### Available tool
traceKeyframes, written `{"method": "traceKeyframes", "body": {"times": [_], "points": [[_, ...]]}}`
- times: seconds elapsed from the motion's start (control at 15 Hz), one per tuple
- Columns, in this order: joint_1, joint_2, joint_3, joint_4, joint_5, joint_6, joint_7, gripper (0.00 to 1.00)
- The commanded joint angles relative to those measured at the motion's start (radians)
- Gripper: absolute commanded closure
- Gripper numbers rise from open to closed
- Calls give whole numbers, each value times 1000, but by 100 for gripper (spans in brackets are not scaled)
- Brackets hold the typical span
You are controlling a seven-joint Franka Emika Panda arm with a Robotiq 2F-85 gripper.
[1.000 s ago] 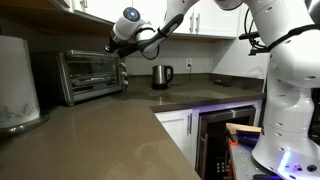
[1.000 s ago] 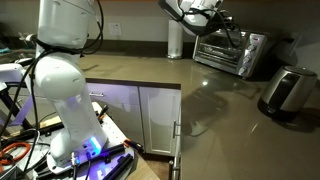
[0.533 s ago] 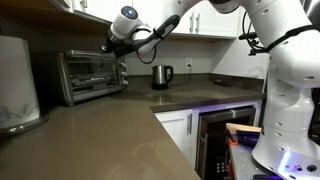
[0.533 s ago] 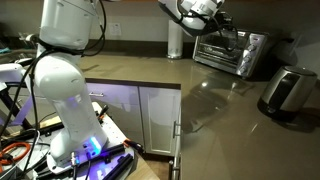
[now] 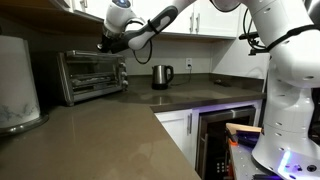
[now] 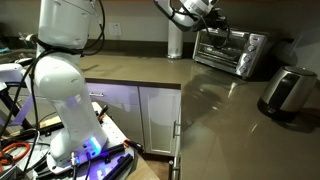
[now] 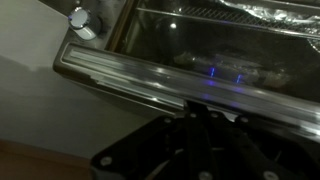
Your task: Open the oven door
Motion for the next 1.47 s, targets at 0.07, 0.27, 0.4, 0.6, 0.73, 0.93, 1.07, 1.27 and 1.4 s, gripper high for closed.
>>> {"method": "traceKeyframes", "body": {"times": [0.07,0.27,0.4,0.6,0.73,0.93,1.07,1.27,1.4], "points": [[-10,-33,46,-37,92,-82,-108,100],[-13,-39,62,-35,135,-116,-147,100],[-14,-42,71,-33,162,-137,-169,100],[50,-43,-7,-33,276,-134,-242,100],[68,-43,-30,-32,330,-136,-279,100],[91,-39,-60,-31,393,-134,-321,100],[108,-43,-80,-34,420,-139,-338,100],[136,-51,-108,-40,436,-156,-344,100],[151,-57,-122,-38,434,-182,-344,100]]}}
